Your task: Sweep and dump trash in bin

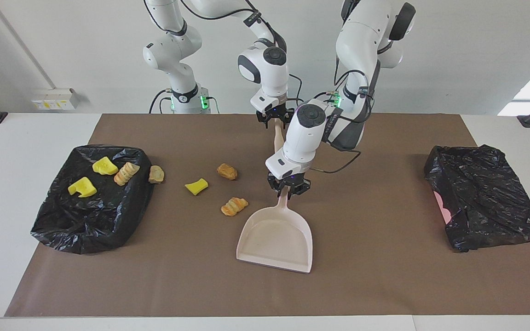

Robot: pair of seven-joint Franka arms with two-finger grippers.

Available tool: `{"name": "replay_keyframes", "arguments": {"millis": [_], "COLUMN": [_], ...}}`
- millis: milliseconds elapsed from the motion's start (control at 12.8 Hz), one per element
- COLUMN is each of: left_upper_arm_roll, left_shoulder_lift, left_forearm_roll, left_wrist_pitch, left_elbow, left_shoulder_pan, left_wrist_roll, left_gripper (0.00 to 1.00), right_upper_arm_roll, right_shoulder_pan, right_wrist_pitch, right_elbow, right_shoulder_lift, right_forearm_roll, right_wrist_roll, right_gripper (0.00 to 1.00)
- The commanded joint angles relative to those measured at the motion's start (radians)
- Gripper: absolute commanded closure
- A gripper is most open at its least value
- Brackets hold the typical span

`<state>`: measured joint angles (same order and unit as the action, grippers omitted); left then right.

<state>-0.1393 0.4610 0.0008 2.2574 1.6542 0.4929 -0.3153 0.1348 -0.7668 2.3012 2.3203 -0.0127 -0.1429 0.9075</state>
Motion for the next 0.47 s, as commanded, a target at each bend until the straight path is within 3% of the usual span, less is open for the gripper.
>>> {"name": "replay_keyframes", "arguments": {"millis": [0, 78, 157, 235, 392], "left_upper_arm_roll": [0.015, 0.015, 0.015, 0.017, 0.021], "left_shoulder_lift": [-0.041, -0.064, -0.083, -0.108, -0.142], "left_forearm_roll": [0.074, 0.080, 0.079, 0.079, 0.079], "left_wrist_pitch": [-0.060, -0.102, -0.137, -0.186, -0.232], "left_elbow": [-0.013, -0.011, -0.011, -0.013, -0.013], "left_shoulder_pan": [0.000, -0.020, -0.037, -0.046, -0.089], "left_wrist_roll": [0.054, 0.111, 0.212, 0.326, 0.487], "left_gripper": [1.00, 1.00, 1.00, 1.00, 1.00], "right_upper_arm_roll": [0.005, 0.005, 0.005, 0.006, 0.006], "right_shoulder_pan": [0.012, 0.012, 0.012, 0.012, 0.012], "right_wrist_pitch": [0.029, 0.027, 0.026, 0.021, 0.012], "right_elbow": [0.004, -0.005, -0.012, -0.019, -0.024], "right_shoulder_lift": [-0.007, -0.010, -0.013, -0.016, -0.016], "right_forearm_roll": [-0.021, -0.020, -0.020, -0.021, -0.020], "right_wrist_roll": [-0.016, -0.019, -0.016, -0.016, -0.009], "right_gripper": [0.44, 0.73, 0.95, 1.00, 1.00]}}
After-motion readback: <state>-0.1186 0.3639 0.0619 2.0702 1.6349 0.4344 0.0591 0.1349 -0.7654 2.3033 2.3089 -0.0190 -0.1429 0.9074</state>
